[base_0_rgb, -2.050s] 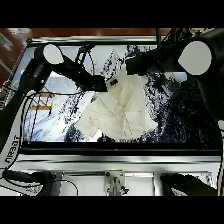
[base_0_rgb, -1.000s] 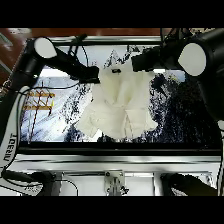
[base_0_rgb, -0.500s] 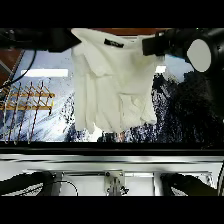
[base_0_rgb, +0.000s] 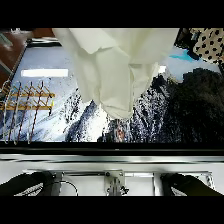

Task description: Fold the shirts.

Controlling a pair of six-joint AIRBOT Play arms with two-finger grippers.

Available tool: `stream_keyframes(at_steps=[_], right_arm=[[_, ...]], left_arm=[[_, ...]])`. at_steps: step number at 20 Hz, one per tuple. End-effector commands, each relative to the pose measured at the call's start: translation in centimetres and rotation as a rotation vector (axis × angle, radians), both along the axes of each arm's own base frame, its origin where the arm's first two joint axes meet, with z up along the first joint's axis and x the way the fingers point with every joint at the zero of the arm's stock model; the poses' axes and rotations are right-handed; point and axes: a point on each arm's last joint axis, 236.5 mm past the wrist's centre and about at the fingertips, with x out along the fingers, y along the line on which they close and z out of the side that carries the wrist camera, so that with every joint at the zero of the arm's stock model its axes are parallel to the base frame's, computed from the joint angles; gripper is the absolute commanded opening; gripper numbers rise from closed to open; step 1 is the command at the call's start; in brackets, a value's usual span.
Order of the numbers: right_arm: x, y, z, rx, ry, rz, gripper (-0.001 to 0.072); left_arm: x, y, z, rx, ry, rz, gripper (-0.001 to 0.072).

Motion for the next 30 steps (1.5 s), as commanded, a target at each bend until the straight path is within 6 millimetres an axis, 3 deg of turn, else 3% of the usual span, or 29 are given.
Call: stream_keyframes(at_steps=[1, 4, 6, 8, 11, 14, 17, 20, 23, 25, 28, 29, 30], right_arm=[[-3.1, -0.7, -6.5, -0.016, 0.314, 0.001, 0.0074], [-5.4, 2.5, -14.2, -0.087, 0.616, 0.131, 0.0074], [-6.5, 3.1, -18.0, -0.152, 0.777, 0.164, 0.0074], [-7.5, 3.9, -20.7, -0.216, 0.891, 0.217, 0.0074], [-7.6, 6.3, -23.3, -0.212, 0.986, 0.297, 0.0074], [-6.1, 8.2, -26.3, -0.201, 1.054, 0.323, 0.0074], [-2.6, 9.7, -29.3, -0.171, 1.054, 0.282, 0.0074], [-0.3, 8.3, -32.6, -0.219, 1.092, 0.165, 0.0074], [1.0, 7.5, -34.5, -0.271, 1.098, 0.121, 0.0074], [1.1, 7.7, -34.6, -0.272, 1.097, 0.126, 0.0074], [-0.1, 8.2, -34.5, -0.295, 1.116, 0.142, 0.0074], [-0.6, 8.7, -34.6, -0.308, 1.124, 0.154, 0.0074], [-1.0, 9.4, -34.7, -0.319, 1.125, 0.168, 0.0074]], left_arm=[[0.2, 0.5, -5.2, 0.110, 0.133, 0.004, 0.0064], [2.3, 0.5, -12.2, 0.196, 0.283, 0.023, 0.0064], [3.4, 1.9, -16.8, 0.294, 0.369, 0.065, 0.0065], [4.1, 3.7, -20.3, 0.365, 0.450, 0.100, 0.0064], [5.0, 5.3, -23.7, 0.389, 0.537, 0.131, 0.0064], [5.2, 5.5, -26.8, 0.417, 0.605, 0.126, 0.0065], [5.0, 5.6, -30.4, 0.455, 0.679, 0.111, 0.0064], [4.4, 5.8, -33.7, 0.498, 0.743, 0.084, 0.0064], [3.7, 5.2, -36.2, 0.484, 0.782, 0.062, 0.0064], [3.3, 4.9, -37.4, 0.477, 0.800, 0.050, 0.0064], [3.4, 5.2, -37.1, 0.481, 0.788, 0.047, 0.0072], [3.4, 5.3, -36.4, 0.472, 0.779, 0.050, 0.0170], [3.5, 5.7, -35.4, 0.465, 0.767, 0.056, 0.0342]])
